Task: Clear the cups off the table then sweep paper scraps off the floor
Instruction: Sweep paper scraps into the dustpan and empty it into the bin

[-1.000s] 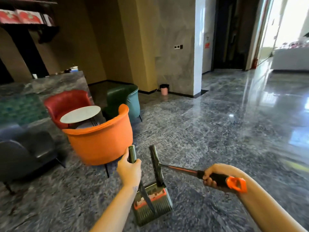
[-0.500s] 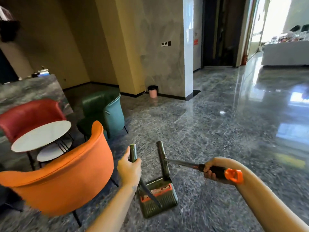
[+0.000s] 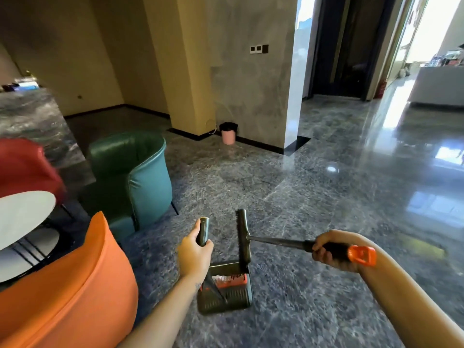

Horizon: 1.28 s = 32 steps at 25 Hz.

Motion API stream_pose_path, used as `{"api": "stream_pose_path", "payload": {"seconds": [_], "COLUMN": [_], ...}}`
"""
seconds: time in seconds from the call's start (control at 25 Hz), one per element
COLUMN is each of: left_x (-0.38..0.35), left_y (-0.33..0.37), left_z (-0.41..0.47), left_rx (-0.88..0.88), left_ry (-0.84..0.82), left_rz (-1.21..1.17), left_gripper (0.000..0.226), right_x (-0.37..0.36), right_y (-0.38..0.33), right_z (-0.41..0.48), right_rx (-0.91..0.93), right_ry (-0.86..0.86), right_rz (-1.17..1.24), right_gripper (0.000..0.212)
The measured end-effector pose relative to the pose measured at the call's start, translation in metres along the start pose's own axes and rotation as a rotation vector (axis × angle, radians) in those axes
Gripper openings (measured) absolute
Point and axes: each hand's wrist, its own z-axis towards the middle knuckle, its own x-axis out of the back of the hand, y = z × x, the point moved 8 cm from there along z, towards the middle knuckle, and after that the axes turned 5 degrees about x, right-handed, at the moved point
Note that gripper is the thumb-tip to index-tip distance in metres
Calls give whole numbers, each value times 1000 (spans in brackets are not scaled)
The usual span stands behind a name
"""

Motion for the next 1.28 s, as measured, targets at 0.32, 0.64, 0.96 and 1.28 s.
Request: {"api": "stream_pose_path", "payload": {"seconds": [0.32,0.64,0.96,1.28], "left_x": [-93,-216,-276,-349], "left_y": [38,52,114,142], "left_z": [281,589,872,1202], "left_rx": [39,159,87,16], "left_ry": [21,90,106,26], "left_rz": [89,134,140,61], "left_gripper": [59,61,61,62], "right_x": [11,25,3,-27], "right_y": [-213,-471,-699,-898], "right_z": [207,442,640,871], "right_rx": [50,112,27,-79], "right_ry": [11,-13,-75,-56], "right_rz": [-135,-192,121,194], "right_gripper": [25,27,20,18]}}
